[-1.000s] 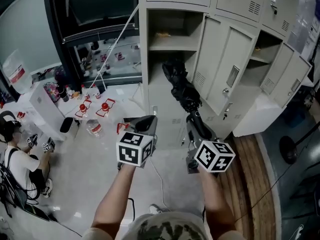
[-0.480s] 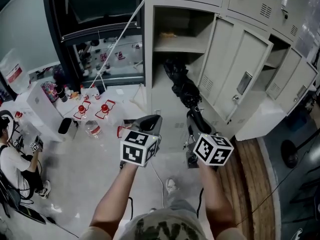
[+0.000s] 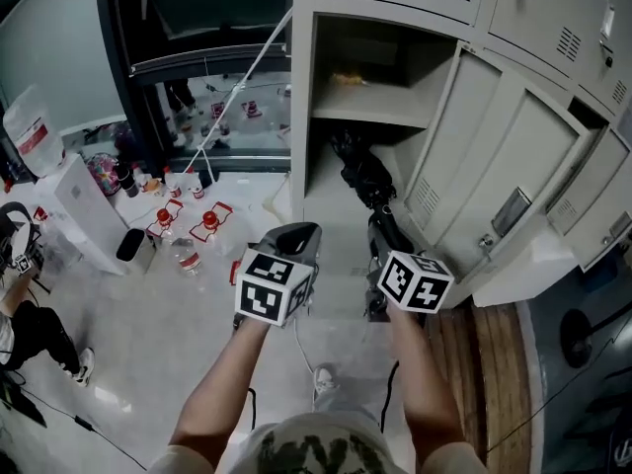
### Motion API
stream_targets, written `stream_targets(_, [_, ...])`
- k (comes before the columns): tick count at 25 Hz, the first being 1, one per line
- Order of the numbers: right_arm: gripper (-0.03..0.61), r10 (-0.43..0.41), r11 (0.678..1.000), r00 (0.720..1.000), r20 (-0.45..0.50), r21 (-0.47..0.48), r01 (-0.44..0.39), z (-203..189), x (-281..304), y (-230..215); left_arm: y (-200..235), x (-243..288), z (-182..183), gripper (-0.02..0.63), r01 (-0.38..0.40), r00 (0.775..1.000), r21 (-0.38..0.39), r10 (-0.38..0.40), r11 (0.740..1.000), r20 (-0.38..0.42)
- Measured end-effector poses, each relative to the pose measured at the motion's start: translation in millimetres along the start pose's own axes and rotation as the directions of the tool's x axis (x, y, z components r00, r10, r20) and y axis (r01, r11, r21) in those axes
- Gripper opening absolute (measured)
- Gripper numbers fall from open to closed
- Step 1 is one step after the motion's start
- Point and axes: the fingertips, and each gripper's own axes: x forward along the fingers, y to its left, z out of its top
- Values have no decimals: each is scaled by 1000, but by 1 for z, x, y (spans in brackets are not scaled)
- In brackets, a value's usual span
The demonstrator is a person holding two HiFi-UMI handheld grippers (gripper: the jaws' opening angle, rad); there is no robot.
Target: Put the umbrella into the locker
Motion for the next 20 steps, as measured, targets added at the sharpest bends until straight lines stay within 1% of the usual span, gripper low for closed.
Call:
stream_targets(6, [95,11,999,999,-36,-30,-12,11,57,-20,16,36,11,5,-17,1000,17,17,1000,-5])
stream_targets(10, [95,11,999,998,-57,-47,-14,15,90,-30,29,53,3,5,-40,999,31,41,999,-32])
stream_targets(16, [95,-10,996,995,-100,-90,1,17,132,-43,51,72,0,5,-74,996,39,76,996,-54])
stream_targets(20, [96,-41,991,990,-138,-135,23,14,157,-50,65,78,1,5,-95,993,47,97,994,-61])
